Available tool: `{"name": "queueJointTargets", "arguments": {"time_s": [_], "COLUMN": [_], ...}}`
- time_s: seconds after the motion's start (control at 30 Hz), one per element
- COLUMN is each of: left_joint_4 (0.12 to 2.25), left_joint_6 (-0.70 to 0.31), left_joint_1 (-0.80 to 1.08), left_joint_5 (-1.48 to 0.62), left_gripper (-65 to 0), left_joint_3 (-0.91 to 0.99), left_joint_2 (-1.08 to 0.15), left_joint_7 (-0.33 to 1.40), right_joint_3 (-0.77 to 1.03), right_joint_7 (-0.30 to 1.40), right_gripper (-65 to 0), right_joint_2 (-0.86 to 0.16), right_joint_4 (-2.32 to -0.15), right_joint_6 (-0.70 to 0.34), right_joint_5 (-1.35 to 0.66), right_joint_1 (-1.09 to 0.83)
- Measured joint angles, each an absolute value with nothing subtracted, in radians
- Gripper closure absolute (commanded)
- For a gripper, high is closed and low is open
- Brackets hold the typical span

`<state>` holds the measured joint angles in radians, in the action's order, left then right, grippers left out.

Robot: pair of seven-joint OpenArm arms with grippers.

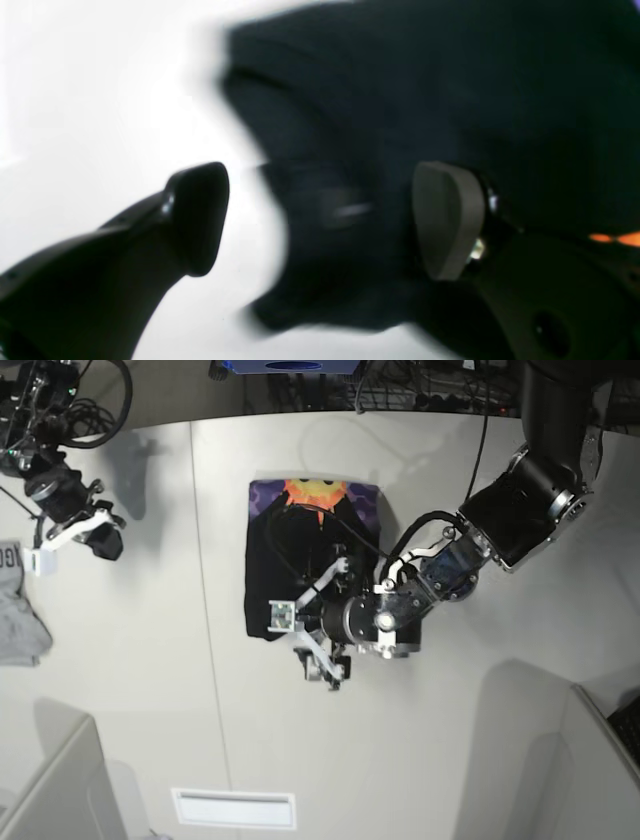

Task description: Fold the T-shirt properly

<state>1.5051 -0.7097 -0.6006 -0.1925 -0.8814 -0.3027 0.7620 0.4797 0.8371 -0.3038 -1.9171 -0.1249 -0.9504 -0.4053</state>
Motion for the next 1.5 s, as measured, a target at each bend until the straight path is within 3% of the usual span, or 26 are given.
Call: {"name": "queueJointTargets", "arguments": {"time_s": [0.03,0.07,0.1,0.17,0.2,0.33,0.5,0.67,0.87,1.0,1.13,1.3,1.5], "left_joint_4": [1.537,1.578,1.629,1.740,1.801,1.987,1.980,1.980,1.980,1.949,1.735,1.222,0.537], "left_joint_6": [-0.707,-0.704,-0.696,-0.691,-0.693,-0.704,-0.696,-0.693,-0.693,-0.689,-0.693,-0.683,-0.686], "left_joint_1": [-0.594,-0.577,-0.553,-0.476,-0.420,-0.183,0.125,0.511,0.942,1.110,1.119,0.916,0.591], "left_joint_5": [-0.194,-0.192,-0.189,-0.196,-0.192,-0.188,-0.166,-0.191,-0.188,-0.180,-0.160,0.025,0.139], "left_gripper": [-50.7,-43.3,-32.7,-5.4,0.0,0.0,0.0,0.0,0.0,0.0,0.0,0.0,0.0], "left_joint_3": [-0.818,-0.740,-0.659,-0.503,-0.440,-0.223,0.015,0.264,0.385,0.388,0.350,0.266,0.221], "left_joint_2": [-0.304,-0.301,-0.298,-0.295,-0.297,-0.310,-0.425,-0.453,-0.453,-0.355,-0.258,-0.221,-0.192], "left_joint_7": [0.764,0.772,0.789,0.833,0.860,0.905,0.849,0.602,0.453,0.419,0.277,-0.003,-0.301], "right_joint_3": [0.480,0.482,0.483,0.489,0.501,0.538,0.582,0.609,0.599,0.413,0.083,-0.298,-0.419], "right_joint_7": [0.837,0.838,0.838,0.833,0.841,0.834,0.830,0.833,0.847,0.933,0.905,0.669,0.445], "right_gripper": [0.0,0.0,0.0,0.0,0.0,0.0,0.0,0.0,0.0,0.0,0.0,0.0,0.0], "right_joint_2": [-0.303,-0.301,-0.301,-0.305,-0.304,-0.311,-0.311,-0.315,-0.333,-0.374,-0.376,-0.312,-0.182], "right_joint_4": [-1.917,-1.917,-1.917,-1.921,-1.929,-1.963,-1.993,-1.994,-1.999,-1.988,-1.871,-1.540,-1.028], "right_joint_6": [-0.125,-0.125,-0.125,-0.125,-0.125,-0.126,-0.129,-0.124,-0.136,-0.126,-0.137,-0.133,-0.123], "right_joint_5": [-0.952,-0.950,-0.949,-0.953,-0.953,-0.950,-0.945,-0.941,-0.956,-0.935,-0.682,-0.335,-0.246], "right_joint_1": [-0.408,-0.411,-0.413,-0.422,-0.432,-0.502,-0.618,-0.766,-0.951,-0.992,-0.922,-0.757,-0.599]}}
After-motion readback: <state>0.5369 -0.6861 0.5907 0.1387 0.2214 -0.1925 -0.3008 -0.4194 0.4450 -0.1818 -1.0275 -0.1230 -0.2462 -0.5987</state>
